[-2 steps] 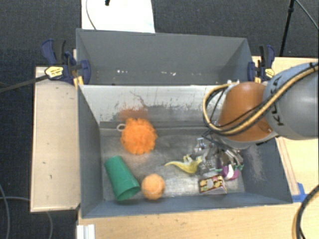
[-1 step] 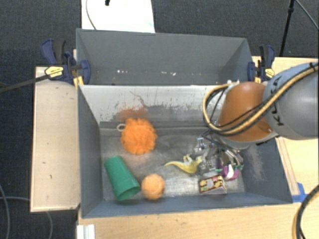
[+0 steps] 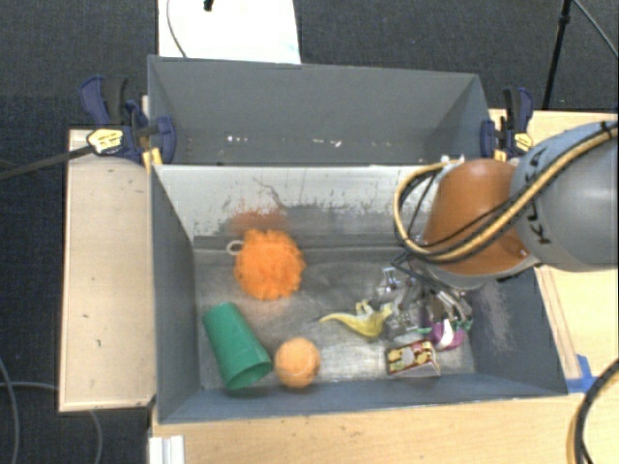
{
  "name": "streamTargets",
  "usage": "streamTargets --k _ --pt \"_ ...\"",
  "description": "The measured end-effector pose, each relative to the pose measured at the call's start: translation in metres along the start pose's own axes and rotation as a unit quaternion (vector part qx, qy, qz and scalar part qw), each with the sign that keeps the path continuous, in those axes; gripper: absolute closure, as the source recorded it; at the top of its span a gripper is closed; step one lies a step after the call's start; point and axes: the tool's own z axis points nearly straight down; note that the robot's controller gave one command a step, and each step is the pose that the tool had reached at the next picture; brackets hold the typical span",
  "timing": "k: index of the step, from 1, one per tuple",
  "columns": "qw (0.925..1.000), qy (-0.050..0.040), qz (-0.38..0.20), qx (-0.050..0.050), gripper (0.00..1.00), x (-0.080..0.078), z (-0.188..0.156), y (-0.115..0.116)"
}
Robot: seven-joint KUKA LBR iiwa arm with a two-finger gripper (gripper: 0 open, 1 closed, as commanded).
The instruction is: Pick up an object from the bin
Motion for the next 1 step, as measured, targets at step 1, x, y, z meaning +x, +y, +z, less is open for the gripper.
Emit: streamTargets --k 1 --pt "1.0 0.0 0.0 0.0 1.0 0.0 0.0 0.0"
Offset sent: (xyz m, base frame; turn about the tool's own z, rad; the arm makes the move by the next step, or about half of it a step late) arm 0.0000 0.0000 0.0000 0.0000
